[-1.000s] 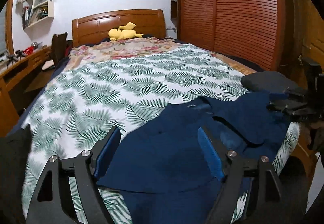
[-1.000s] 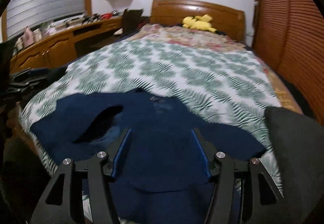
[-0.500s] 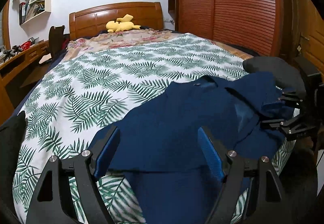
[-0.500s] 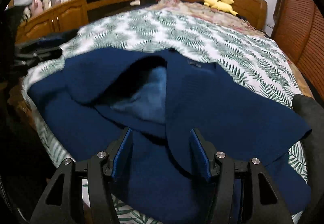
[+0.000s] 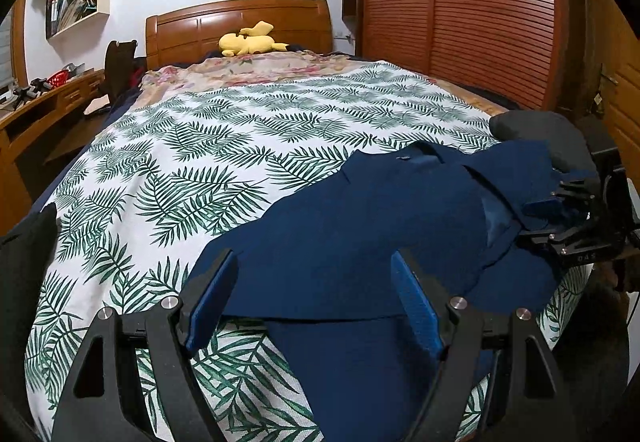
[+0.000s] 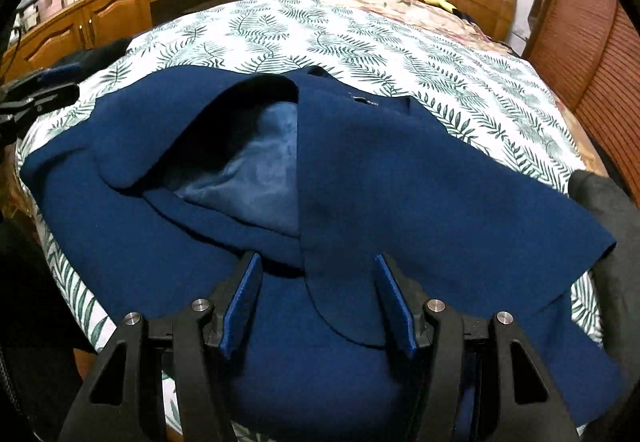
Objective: Fold large clothes
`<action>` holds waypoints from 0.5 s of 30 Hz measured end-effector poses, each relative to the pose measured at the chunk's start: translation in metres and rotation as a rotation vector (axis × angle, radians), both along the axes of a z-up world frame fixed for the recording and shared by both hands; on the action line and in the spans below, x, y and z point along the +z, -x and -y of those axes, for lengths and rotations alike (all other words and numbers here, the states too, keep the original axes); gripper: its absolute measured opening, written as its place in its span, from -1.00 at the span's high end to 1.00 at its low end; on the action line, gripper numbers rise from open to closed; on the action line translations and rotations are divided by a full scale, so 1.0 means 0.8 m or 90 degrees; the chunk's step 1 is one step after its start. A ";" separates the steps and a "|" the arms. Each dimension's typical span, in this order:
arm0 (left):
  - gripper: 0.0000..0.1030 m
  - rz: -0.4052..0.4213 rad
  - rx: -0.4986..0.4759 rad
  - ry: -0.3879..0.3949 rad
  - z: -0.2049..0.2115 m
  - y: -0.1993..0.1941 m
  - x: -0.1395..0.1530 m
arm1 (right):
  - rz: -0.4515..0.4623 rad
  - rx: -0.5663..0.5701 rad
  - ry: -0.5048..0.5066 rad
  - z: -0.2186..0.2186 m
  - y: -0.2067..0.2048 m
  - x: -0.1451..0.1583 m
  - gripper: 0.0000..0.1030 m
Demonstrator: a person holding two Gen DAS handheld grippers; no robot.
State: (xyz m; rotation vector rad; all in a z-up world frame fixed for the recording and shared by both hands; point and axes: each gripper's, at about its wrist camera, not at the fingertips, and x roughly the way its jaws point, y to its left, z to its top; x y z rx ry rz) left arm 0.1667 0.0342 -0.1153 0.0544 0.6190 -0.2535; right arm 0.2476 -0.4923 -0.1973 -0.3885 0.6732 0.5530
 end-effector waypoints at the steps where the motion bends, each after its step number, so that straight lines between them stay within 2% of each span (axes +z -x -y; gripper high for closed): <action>1: -0.54 0.000 0.000 0.000 0.000 0.000 0.000 | 0.002 0.001 0.007 -0.003 0.001 -0.008 -0.18; 6: -0.54 0.001 0.003 0.001 -0.002 -0.001 0.000 | 0.002 0.001 0.025 -0.014 -0.016 -0.012 -0.18; 10: -0.54 0.003 0.006 0.002 -0.005 -0.002 0.001 | -0.017 0.000 0.007 -0.015 -0.032 -0.011 -0.15; 11: -0.54 0.003 0.007 0.003 -0.006 -0.002 0.002 | -0.016 0.001 0.001 -0.015 -0.036 -0.009 -0.07; 12: -0.54 0.004 0.008 0.003 -0.006 -0.002 0.002 | -0.016 0.008 -0.005 -0.016 -0.040 -0.007 0.17; 13: -0.54 0.005 0.009 0.004 -0.007 -0.002 0.002 | -0.018 0.017 -0.009 -0.017 -0.044 -0.004 0.50; 15: -0.54 0.006 0.014 0.005 -0.008 -0.002 0.002 | -0.007 0.039 -0.001 -0.023 -0.051 0.003 0.87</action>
